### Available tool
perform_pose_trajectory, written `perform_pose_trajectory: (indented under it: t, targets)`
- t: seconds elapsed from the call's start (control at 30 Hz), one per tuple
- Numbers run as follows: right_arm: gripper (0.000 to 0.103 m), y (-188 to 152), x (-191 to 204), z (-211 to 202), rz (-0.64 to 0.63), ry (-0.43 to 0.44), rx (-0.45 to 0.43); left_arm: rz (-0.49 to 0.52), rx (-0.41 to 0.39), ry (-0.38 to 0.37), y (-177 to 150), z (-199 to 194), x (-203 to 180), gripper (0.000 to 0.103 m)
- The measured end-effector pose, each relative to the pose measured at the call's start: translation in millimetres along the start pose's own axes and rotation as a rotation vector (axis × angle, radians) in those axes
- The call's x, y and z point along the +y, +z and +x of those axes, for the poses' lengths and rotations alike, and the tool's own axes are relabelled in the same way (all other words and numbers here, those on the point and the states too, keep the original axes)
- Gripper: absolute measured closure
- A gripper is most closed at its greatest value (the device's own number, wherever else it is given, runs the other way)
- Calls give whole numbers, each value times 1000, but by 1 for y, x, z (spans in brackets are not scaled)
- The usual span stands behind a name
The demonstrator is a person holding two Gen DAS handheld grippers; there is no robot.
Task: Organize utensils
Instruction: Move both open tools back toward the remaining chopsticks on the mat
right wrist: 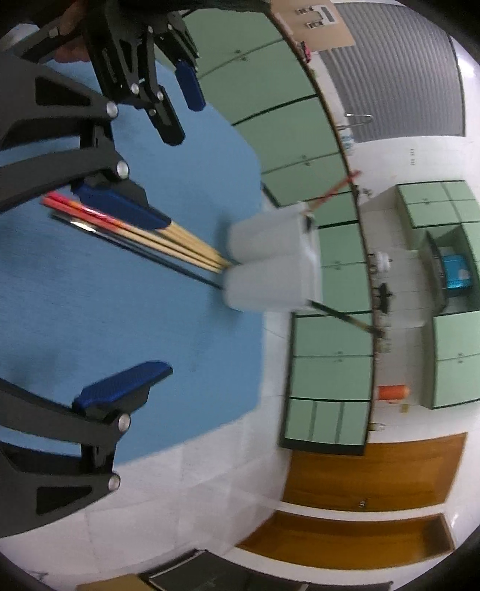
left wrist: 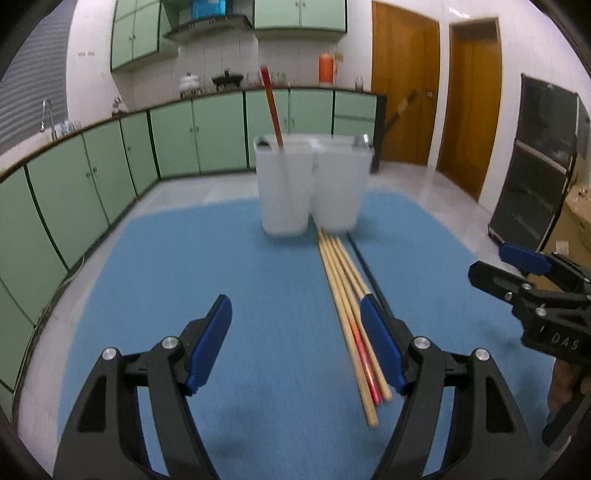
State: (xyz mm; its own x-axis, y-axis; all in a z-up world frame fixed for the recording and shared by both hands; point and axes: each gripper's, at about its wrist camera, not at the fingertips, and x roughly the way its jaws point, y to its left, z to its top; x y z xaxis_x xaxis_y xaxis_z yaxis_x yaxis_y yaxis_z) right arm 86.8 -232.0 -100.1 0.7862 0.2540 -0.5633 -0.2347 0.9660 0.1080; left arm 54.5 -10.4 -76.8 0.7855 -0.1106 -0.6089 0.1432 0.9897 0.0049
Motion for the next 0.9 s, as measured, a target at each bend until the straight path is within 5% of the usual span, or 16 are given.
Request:
perform_pose_trajectory:
  t: [0.27, 0.9]
  targets:
    - [48, -36, 13, 10, -36, 29, 99, 22, 101, -41, -33, 3, -6, 33]
    - [54, -46, 32, 33, -106, 101, 236, 9, 241, -89, -48, 25, -9, 36]
